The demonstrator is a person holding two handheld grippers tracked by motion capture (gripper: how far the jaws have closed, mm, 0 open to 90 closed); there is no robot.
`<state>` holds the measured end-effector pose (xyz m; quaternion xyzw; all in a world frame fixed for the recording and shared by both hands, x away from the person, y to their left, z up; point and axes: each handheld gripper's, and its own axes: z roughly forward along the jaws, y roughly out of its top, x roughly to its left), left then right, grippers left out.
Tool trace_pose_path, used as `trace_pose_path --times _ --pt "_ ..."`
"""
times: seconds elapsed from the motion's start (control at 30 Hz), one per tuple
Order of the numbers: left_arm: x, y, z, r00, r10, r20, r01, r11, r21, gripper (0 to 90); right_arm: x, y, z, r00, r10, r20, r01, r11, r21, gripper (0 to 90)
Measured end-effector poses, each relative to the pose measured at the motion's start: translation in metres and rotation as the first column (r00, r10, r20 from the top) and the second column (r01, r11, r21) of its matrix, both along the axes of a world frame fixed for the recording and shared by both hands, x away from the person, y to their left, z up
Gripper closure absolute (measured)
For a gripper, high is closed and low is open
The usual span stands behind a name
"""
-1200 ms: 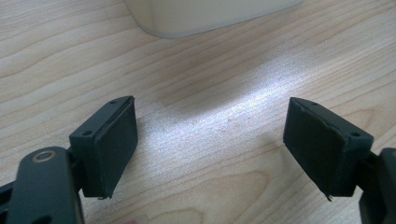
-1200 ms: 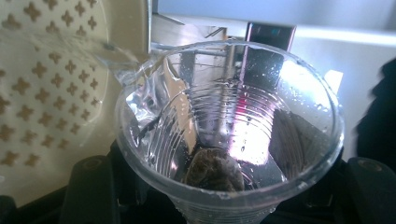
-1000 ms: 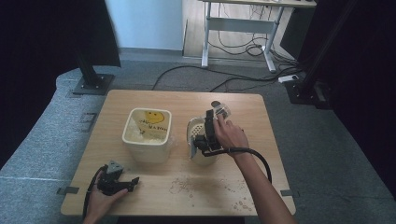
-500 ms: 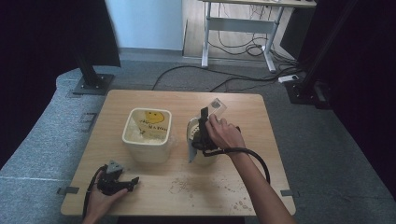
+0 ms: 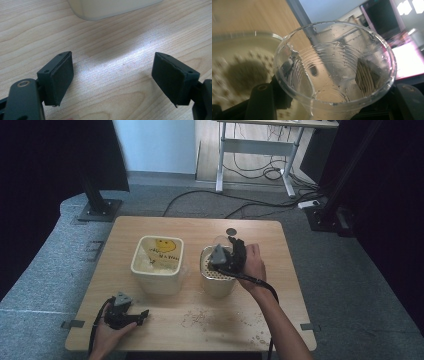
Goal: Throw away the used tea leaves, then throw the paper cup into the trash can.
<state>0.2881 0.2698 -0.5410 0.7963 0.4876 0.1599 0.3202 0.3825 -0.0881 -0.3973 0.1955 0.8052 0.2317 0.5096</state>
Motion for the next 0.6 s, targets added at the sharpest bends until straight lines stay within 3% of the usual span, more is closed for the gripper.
trace_pose_path --times 0.03,0.1,0.13,0.17,0.2,0.23,0.27,0.3,0.33,0.47,0.53,0.6 --pt "0.000 0.000 0.000 1.0000 0.000 0.000 0.000 1.0000 0.000 17.6 0.001 -0.006 0.003 0.9992 -0.004 -0.040 0.007 0.996 0.087 34.5" --pt "0.000 0.000 0.000 1.0000 0.001 0.001 -0.001 1.0000 -0.001 17.6 0.005 -0.016 0.008 0.9958 0.007 -0.091 0.016 0.968 0.251 34.5" --pt "0.000 0.000 0.000 1.0000 0.001 0.001 -0.001 1.0000 -0.001 17.6 0.006 -0.020 0.010 0.9931 0.017 -0.116 0.022 0.947 0.321 34.5" --pt "0.000 0.000 0.000 1.0000 0.001 0.002 -0.001 1.0000 -0.001 17.6 0.008 -0.027 0.012 0.9883 0.036 -0.148 0.031 0.905 0.424 34.5" --pt "0.000 0.000 0.000 1.0000 0.001 0.002 -0.001 1.0000 -0.001 17.7 0.008 -0.027 0.012 0.9883 0.036 -0.148 0.031 0.905 0.424 34.5" --pt "0.000 0.000 0.000 1.0000 0.001 0.002 -0.001 1.0000 -0.001 17.6 0.009 -0.031 0.013 0.9842 0.051 -0.169 0.038 0.875 0.482 34.3" --pt "0.000 0.000 0.000 1.0000 0.001 0.002 -0.001 1.0000 0.000 17.6 0.009 -0.031 0.013 0.9842 0.051 -0.169 0.038 0.875 0.482 34.3" --pt "-0.001 0.000 0.000 1.0000 0.002 0.001 -0.002 1.0000 0.000 17.6 0.009 -0.033 0.016 0.9810 0.073 -0.180 0.033 0.851 0.524 34.3" --pt "-0.001 0.000 0.000 1.0000 0.002 0.001 -0.002 1.0000 0.000 17.6 0.009 -0.033 0.016 0.9810 0.073 -0.180 0.033 0.851 0.524 34.3" --pt "0.000 0.000 0.000 1.0000 0.000 0.000 0.000 1.0000 0.000 17.6 0.006 -0.031 0.025 0.9783 0.111 -0.175 0.018 0.795 0.606 34.1" --pt "0.000 -0.001 0.000 1.0000 0.002 0.002 -0.002 1.0000 0.001 17.6 0.004 -0.026 0.032 0.9805 0.122 -0.154 -0.001 0.789 0.615 34.0" --pt "0.000 -0.001 0.000 1.0000 0.002 0.003 -0.002 1.0000 0.002 17.4 0.004 -0.019 0.038 0.9767 0.152 -0.151 -0.019 0.766 0.643 33.8"
